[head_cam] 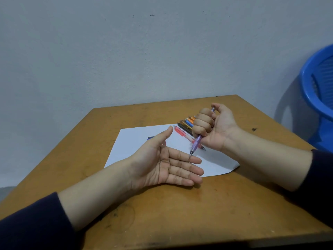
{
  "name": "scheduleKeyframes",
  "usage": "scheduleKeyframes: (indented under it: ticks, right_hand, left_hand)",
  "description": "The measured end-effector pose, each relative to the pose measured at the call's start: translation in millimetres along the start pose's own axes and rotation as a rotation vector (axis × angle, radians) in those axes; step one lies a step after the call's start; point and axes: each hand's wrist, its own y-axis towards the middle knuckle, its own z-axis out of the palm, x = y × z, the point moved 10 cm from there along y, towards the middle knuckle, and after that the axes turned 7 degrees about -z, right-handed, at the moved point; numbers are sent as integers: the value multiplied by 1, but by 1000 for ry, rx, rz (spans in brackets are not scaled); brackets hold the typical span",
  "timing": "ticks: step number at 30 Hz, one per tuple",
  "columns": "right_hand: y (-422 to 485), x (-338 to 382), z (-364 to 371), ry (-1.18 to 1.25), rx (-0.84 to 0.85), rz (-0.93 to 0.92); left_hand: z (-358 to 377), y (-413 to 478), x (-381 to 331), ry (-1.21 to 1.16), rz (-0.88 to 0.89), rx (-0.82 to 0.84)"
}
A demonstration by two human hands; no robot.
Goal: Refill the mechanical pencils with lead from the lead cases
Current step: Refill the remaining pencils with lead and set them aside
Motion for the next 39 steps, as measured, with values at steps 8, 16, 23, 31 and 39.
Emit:
scheduleKeyframes:
  ticks: [8,16,23,31,39]
  right_hand:
    - [-1,0,1,-12,2,-3]
    - [0,0,-1,-4,0,-4]
    - [0,-1,-1,6,-12,3]
    - [-1,-2,0,-19,5,8]
    - [-3,-10,19,-70,162,61]
  left_hand:
    - [1,-1,-1,11,-2,-1]
    - [2,-2,0,15,-5,-1]
    - [1,-2,-1,9,-5,-7]
    - [0,-2,2,2,-25,-12]
    - [-11,-3,-7,31,82,-164]
